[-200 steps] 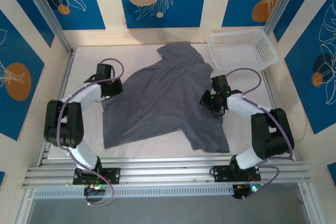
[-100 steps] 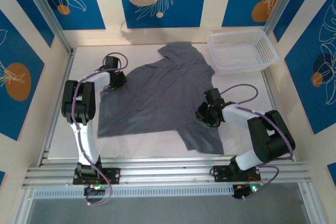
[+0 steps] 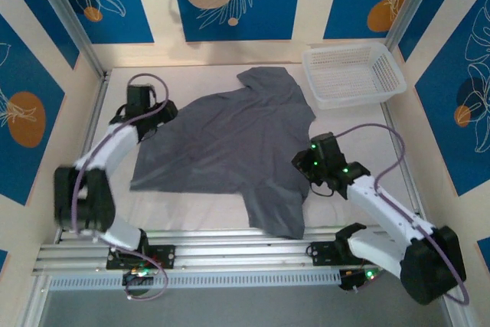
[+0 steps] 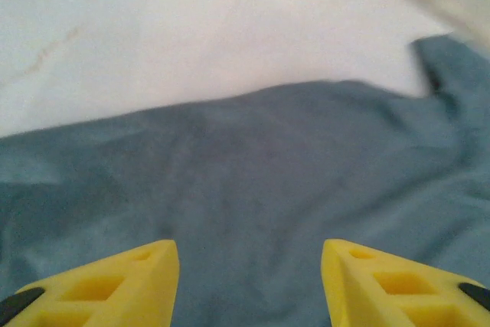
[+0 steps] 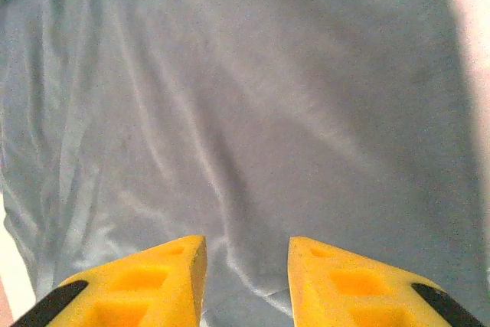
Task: Fold the inside-out t-shirt
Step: Rotate the T-shirt at the center of the table, then fold the T-shirt at the center of the table.
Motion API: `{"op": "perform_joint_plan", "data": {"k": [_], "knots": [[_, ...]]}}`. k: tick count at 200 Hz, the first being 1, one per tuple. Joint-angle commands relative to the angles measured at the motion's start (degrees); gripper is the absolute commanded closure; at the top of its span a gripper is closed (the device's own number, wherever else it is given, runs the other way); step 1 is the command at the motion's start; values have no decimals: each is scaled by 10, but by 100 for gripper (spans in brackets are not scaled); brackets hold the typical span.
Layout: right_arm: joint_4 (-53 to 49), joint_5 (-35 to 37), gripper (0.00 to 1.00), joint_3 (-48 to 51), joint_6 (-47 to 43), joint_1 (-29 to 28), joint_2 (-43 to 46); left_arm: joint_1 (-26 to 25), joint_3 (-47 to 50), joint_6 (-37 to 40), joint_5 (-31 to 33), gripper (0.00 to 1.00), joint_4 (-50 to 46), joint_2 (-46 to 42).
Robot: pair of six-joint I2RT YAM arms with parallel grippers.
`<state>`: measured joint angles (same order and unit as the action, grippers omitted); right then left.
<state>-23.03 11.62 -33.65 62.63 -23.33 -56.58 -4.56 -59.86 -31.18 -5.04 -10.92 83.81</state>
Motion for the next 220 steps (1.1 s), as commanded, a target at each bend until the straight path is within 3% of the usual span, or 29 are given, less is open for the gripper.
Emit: {"op": "perform_joint_plan", "data": {"k": [1,34,69,76,92,109,145,181,220], "knots": [[-93,-4,64,45,-20,7,19,1,76,5,22,47,-34,-115],[-105,-40,58,60,-8,2,-41,1,158,10,126,46,-99,-250],[-48,-54,56,57,-11,-7,-108,1,208,-7,162,45,-125,-300],[-40,-58,59,54,-11,-8,-118,1,215,-13,165,45,-128,-302],[-44,-48,79,41,-10,-9,-126,1,222,-36,166,45,-138,-299],[-76,-14,100,27,-7,-7,-92,1,222,-68,174,45,-168,-293],[-134,42,100,25,-13,27,63,1,218,-164,258,38,-294,-283],[-107,-9,100,39,-26,61,110,1,256,-200,196,38,-291,-278],[-82,-15,100,46,-29,62,120,1,298,-228,201,42,-278,-254]]}}
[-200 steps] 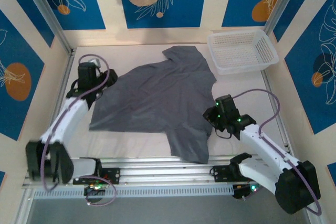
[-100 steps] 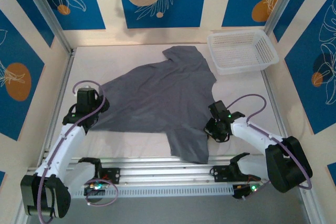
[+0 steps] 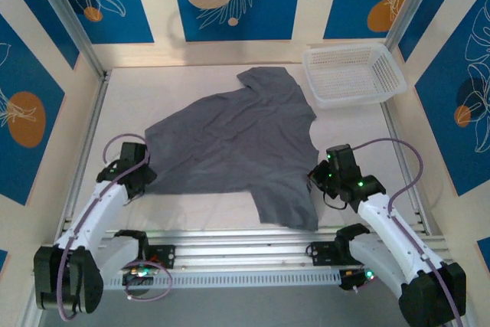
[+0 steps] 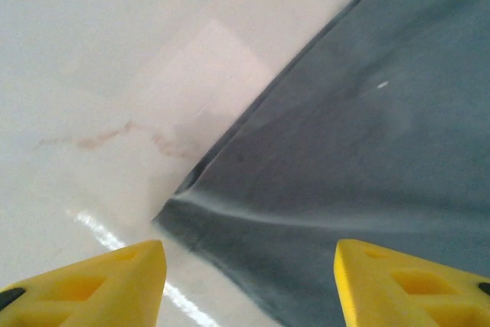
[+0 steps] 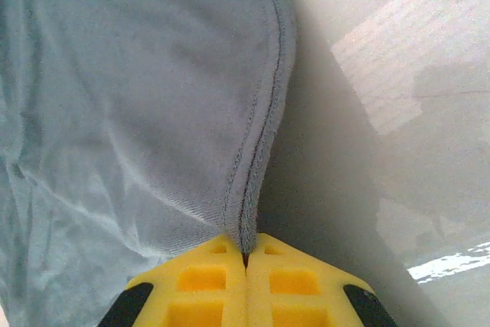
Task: Fold the inside-out t-shirt
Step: Fold the T-shirt at the center of the table.
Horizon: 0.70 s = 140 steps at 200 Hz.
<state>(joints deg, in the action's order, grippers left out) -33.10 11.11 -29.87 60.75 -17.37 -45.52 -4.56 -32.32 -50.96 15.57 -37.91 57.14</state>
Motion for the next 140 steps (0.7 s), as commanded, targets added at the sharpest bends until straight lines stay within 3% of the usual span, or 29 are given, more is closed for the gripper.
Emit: {"op": "perform_joint_plan", "data": {"k": [1,69,80,98,140], "knots": [[19,-10,100,10,-11,3,9,1,23,-29,-5,42,-6,14],[19,-24,100,16,-17,5,19,6,53,-10,3,45,106,121],[16,-24,100,15,-20,6,22,7,53,-13,6,51,119,138],[13,-26,100,12,-24,12,24,9,51,-23,24,70,130,158],[-7,-24,100,5,-23,27,27,15,51,-37,28,92,124,152]]}}
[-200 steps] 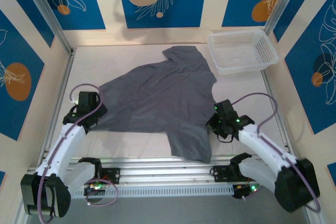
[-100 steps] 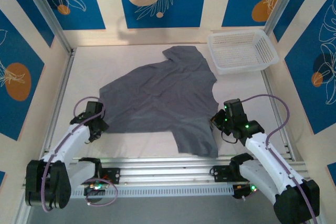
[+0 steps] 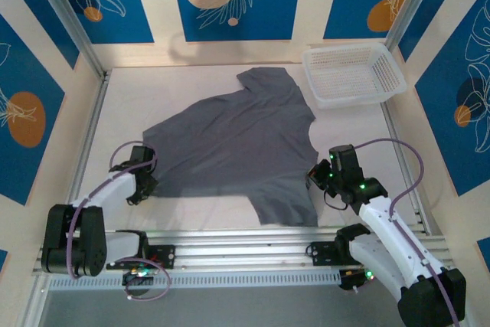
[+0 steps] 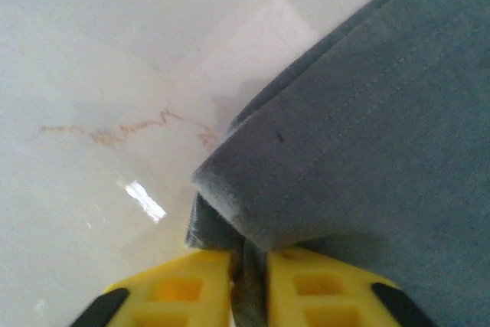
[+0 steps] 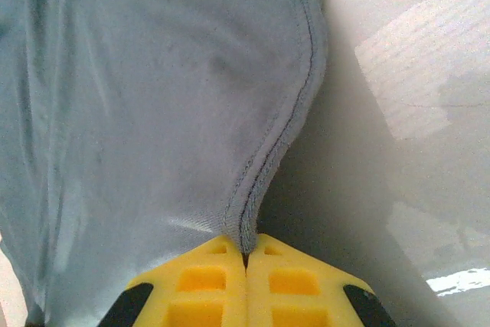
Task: Fold the inside-out t-shirt
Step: Fold the T-shirt at the center of the table.
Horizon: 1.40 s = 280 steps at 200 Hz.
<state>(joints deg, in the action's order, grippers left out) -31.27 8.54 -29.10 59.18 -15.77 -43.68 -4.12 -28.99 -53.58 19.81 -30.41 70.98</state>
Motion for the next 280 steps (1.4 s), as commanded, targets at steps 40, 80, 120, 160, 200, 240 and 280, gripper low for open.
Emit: {"op": "perform_joint_plan", "data": {"k": [40,80,120,160,200,240,280], "knots": [[-105,16,100,24,-18,37,59,11,33,-8,44,100,-47,-138],[-126,-13,100,34,-32,45,105,10,81,58,-63,100,-14,-328],[-77,-21,100,-35,-83,46,38,9,41,144,-137,99,39,-354],[-3,-11,100,-90,-126,58,-50,10,-26,144,-76,100,56,-248],[67,-37,100,-107,-144,108,-122,13,-59,156,-31,100,113,-145],[115,-45,100,-130,-167,114,-196,27,-49,147,-3,100,160,-71],[159,-57,100,-157,-176,130,-284,32,-52,141,-6,100,186,-23]]}}
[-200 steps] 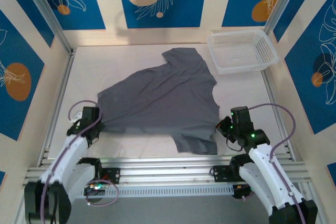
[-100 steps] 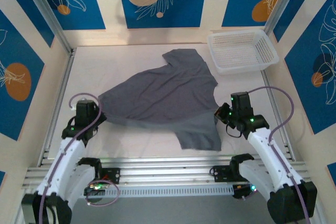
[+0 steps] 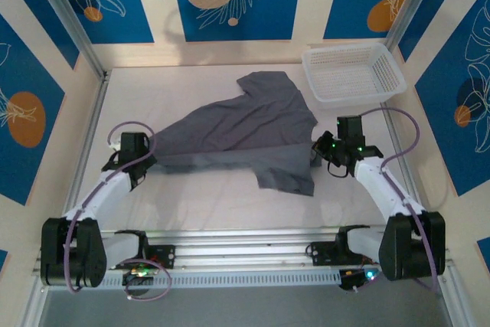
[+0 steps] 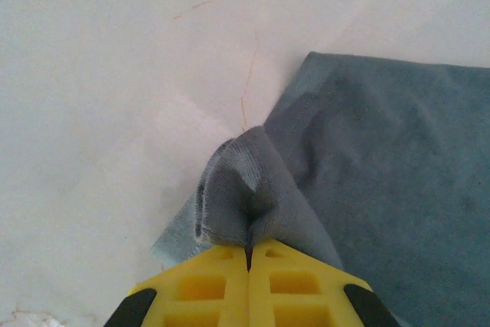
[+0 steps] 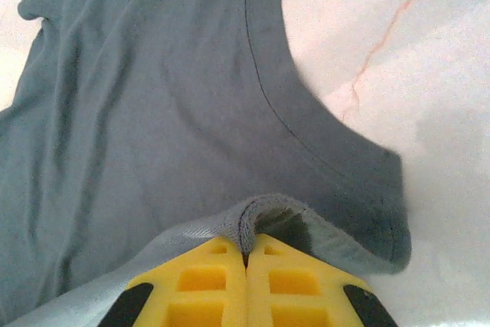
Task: Fold the inside-out t-shirt
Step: Fold the T-shirt at the center of the table.
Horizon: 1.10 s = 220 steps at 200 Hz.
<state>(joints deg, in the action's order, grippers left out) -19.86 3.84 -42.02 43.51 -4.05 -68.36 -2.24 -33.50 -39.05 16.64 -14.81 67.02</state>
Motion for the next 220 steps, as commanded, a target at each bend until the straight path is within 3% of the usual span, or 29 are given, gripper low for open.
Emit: {"op": "perform_joint_plan", "data": {"k": [1,27,44,56,72,86,98,121,156,191,208,220], "knots": [[45,-11,100,-29,-19,12,-39,13,-7,-4,26,100,32,18],[74,-16,100,-47,-18,15,-99,14,-4,10,34,100,64,46],[94,-14,100,-54,-19,16,-141,20,-13,10,5,99,82,79],[99,-20,88,-66,-24,15,-172,21,-22,14,-9,90,94,105],[74,-19,77,-86,-18,15,-199,20,-31,4,-1,68,93,123],[58,-1,67,-83,0,16,-190,20,-35,6,1,52,89,117],[49,8,60,-71,11,18,-163,20,-34,14,-6,45,88,95],[25,11,56,-35,27,17,-80,19,-31,24,-43,41,70,24],[-21,27,56,70,68,-37,28,-3,-24,69,-186,38,54,-95],[-43,32,53,138,88,-84,29,-36,-23,136,-315,34,36,-156],[-29,19,53,139,83,-97,2,-50,-23,153,-316,31,24,-163],[-16,6,58,128,78,-104,-19,-53,-21,159,-308,29,18,-165]]}}
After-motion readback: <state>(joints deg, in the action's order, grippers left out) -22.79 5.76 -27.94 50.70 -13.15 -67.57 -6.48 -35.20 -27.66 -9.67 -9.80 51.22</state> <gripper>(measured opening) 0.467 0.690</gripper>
